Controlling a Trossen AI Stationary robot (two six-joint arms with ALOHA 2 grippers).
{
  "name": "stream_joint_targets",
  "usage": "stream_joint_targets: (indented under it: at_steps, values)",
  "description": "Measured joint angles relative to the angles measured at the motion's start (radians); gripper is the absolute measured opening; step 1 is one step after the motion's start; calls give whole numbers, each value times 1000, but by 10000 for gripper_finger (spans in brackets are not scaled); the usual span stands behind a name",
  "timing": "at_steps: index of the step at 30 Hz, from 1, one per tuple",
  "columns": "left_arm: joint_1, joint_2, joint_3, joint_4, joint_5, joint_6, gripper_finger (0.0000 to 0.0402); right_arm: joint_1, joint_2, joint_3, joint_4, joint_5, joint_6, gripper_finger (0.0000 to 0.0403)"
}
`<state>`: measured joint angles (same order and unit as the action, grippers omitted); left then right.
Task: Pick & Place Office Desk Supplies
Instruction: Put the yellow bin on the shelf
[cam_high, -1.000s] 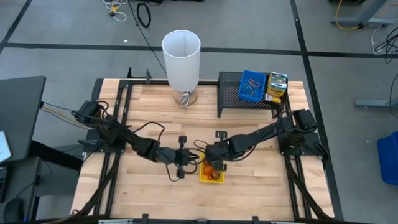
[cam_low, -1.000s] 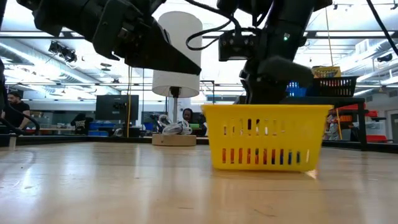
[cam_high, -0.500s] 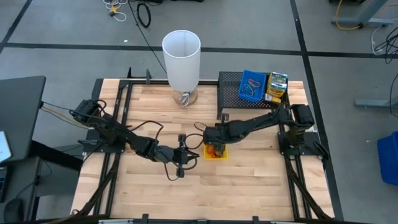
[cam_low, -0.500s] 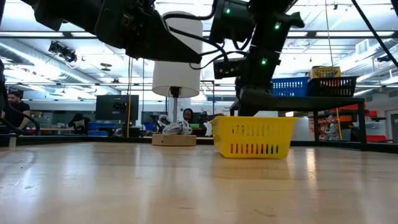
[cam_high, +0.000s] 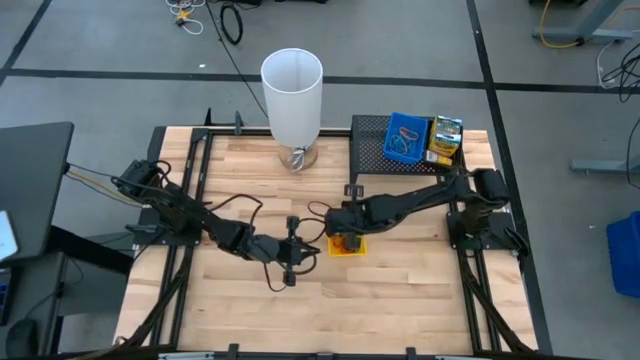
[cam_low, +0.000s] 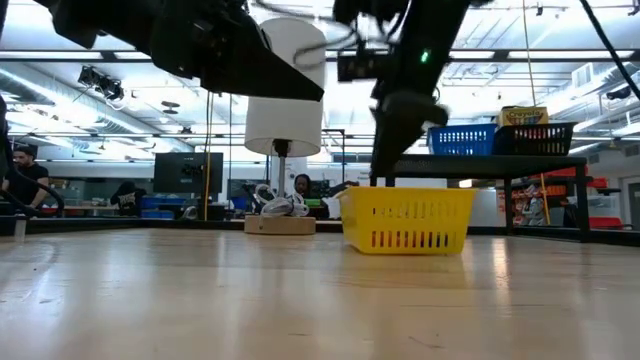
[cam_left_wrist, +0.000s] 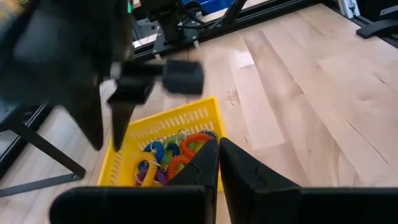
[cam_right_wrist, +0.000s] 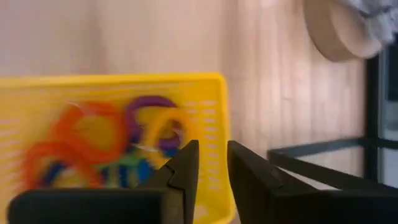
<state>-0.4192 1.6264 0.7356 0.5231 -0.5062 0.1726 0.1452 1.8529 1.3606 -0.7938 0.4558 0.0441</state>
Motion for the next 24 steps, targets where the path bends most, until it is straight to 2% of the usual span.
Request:
stream_joint_targets:
  at_steps: [4,7,9,12,17,21,24]
  values:
    - [-35,-8,2,-6,-43,24,21,52,-19,56,-84,-111,8,117]
    - [-85,-21,2,-17,-166,63,19,89,-36,76,-124,-183,32,139]
    - [-132,-46,1,-67,-275,86,16,112,-43,76,-130,-210,56,153]
    - [-200,-109,-1,-185,-364,87,10,145,-43,72,-145,-229,72,169]
    - [-262,-254,-1,-378,-374,1,5,185,-34,72,-100,-279,56,180]
    - [-259,-356,-1,-504,-357,-54,5,190,-17,72,-65,-316,56,181]
    - [-231,-396,0,-525,-354,-56,5,183,3,71,-58,-310,47,181]
